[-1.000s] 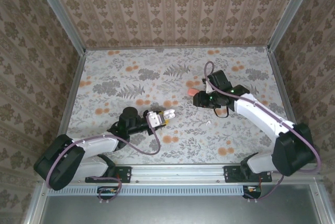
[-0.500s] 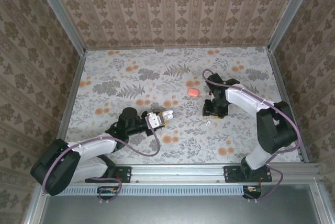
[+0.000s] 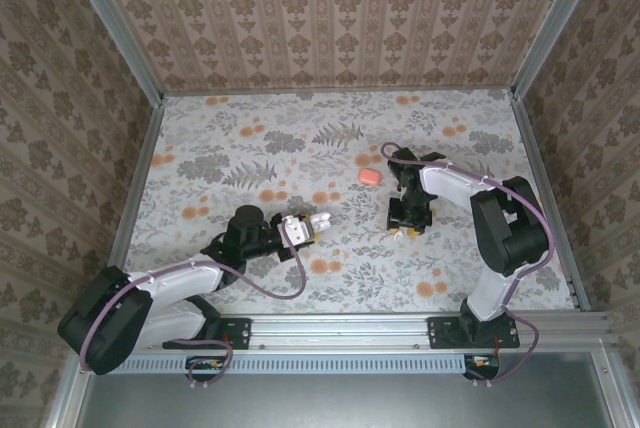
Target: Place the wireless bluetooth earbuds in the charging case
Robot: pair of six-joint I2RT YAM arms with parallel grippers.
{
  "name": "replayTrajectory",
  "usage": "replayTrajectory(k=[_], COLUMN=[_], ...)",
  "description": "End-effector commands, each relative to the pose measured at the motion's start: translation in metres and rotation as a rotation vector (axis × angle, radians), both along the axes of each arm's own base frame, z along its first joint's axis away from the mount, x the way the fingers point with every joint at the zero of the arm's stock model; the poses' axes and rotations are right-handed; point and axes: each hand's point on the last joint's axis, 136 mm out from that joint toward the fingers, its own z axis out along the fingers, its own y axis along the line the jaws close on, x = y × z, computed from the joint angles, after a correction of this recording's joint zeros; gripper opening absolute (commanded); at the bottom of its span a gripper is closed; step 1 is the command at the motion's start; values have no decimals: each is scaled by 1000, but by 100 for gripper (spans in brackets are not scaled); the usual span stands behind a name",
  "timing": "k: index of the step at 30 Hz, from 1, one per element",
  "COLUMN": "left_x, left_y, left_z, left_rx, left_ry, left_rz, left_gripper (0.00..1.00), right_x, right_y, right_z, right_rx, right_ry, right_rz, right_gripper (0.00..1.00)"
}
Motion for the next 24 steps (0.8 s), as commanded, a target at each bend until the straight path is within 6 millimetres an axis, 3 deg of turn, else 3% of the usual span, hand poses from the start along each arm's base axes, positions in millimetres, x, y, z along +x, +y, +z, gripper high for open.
replayTrajectory(k=[1, 16, 24], left_x=[4, 6, 6], left_y=[-5, -5, -7], left_z=[15, 15, 13], left_rx=[-14, -14, -43], left_ry=[-50, -41, -16], left_rz=[-12, 0, 1], left_gripper=[6, 6, 6], right_x=[-4, -9, -3], right_y=[1, 3, 2], right_z=[-5, -11, 0], right_rx=[6, -3, 4], right_ry=[32, 60, -16], right_rz=[-24, -15, -14], right_gripper=[41, 32, 28])
